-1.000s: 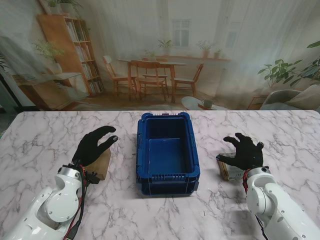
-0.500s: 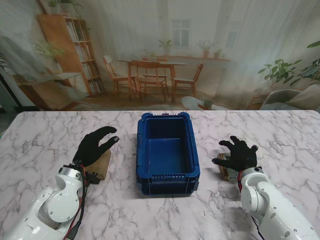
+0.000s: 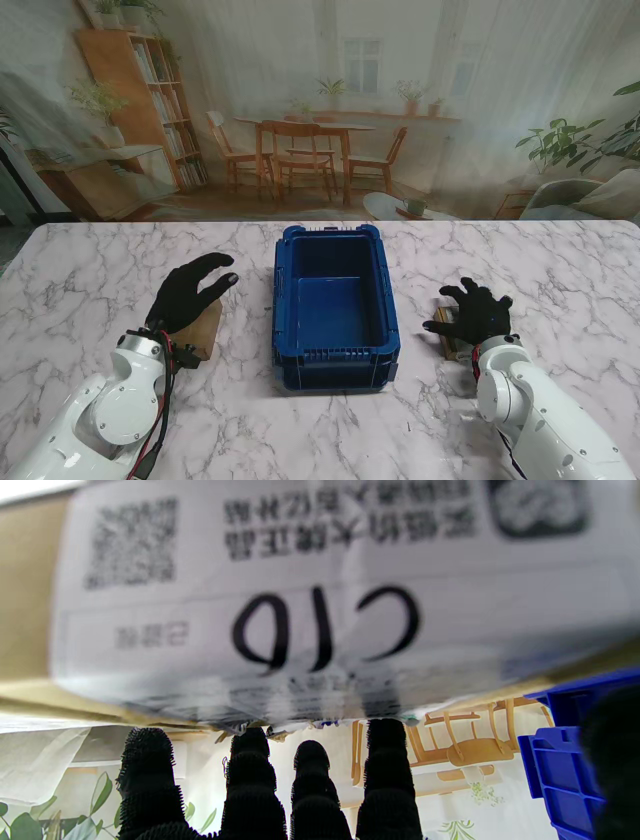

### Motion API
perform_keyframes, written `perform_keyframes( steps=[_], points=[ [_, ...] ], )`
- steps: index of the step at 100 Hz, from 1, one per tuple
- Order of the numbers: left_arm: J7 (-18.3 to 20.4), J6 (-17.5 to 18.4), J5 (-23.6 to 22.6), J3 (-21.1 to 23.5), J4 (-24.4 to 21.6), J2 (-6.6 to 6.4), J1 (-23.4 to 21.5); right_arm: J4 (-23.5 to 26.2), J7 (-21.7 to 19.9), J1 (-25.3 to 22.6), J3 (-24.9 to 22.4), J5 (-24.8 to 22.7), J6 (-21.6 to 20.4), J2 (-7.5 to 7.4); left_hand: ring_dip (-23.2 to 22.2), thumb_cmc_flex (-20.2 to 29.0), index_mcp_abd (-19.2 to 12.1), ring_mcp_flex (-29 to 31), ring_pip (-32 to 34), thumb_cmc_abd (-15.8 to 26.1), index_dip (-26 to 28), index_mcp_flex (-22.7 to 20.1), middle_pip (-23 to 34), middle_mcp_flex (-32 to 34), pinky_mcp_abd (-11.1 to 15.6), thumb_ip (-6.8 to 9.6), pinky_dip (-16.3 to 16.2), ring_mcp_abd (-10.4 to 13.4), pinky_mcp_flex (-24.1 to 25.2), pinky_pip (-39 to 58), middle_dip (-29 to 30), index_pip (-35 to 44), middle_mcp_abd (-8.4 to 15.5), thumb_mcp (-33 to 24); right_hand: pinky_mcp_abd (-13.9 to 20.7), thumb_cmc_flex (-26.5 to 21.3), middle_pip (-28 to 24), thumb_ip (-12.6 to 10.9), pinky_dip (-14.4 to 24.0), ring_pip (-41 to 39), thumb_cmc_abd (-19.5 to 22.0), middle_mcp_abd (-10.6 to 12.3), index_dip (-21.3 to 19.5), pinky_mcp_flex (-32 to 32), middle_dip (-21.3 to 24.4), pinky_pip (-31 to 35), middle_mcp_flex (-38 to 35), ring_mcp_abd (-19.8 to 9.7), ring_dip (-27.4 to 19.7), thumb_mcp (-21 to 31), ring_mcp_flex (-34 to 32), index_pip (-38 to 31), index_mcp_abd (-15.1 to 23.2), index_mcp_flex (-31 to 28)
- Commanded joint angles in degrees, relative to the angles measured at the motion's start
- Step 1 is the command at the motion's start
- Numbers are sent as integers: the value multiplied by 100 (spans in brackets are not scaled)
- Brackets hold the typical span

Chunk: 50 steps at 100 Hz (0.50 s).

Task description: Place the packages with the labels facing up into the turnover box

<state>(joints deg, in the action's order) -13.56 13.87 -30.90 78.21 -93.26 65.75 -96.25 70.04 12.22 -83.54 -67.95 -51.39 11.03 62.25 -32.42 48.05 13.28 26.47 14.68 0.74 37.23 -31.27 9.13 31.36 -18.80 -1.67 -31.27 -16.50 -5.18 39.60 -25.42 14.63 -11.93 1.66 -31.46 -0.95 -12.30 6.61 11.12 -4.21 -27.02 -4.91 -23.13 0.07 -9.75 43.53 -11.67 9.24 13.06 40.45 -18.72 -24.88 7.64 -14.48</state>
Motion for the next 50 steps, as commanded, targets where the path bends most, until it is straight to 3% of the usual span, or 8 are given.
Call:
perform_keyframes(
  steps=[1,19,35,50],
  points=[
    [90,-10,-3,-22,-3,1,1,-55,43,13,25,17,50,38,-2,149,-18,-30,-1,208,-53,-104,-72,-17,-27,103,-76,6,75,-146,14,-98,43,14,-298,-75,-266,5,-16,-40,-199,-156,-208,119,-125,213,181,118,-15,25,-10,-200,-205,-119],
    [92,-7,-2,-24,1,0,5,-105,77,44,95,98,114,61,-2,152,-13,-37,-3,208,-53,-104,-73,-19,-25,104,-75,4,81,-151,14,-98,44,12,-261,-200,-780,-17,401,-510,-291,-343,-594,694,-434,914,182,168,267,29,-292,-670,-368,-162],
    [99,-3,-7,-33,13,-2,19,-141,82,66,161,90,185,60,-1,143,-21,-34,-3,207,-52,-101,-73,-19,-30,102,-76,6,81,-150,14,-98,50,17,-194,-287,-984,-27,650,-871,-371,-385,-701,848,-569,1147,181,149,469,46,-369,-765,-404,-139],
    [103,-7,-8,-37,16,-3,23,-127,27,66,193,97,247,59,-1,148,-21,-31,-2,195,-52,-103,-73,-21,-26,102,-77,10,78,-147,15,-97,50,17,-163,-749,-1187,-110,893,-1185,-611,-442,-761,1069,-698,1368,190,154,613,9,-440,-838,-497,-104]
  ],
)
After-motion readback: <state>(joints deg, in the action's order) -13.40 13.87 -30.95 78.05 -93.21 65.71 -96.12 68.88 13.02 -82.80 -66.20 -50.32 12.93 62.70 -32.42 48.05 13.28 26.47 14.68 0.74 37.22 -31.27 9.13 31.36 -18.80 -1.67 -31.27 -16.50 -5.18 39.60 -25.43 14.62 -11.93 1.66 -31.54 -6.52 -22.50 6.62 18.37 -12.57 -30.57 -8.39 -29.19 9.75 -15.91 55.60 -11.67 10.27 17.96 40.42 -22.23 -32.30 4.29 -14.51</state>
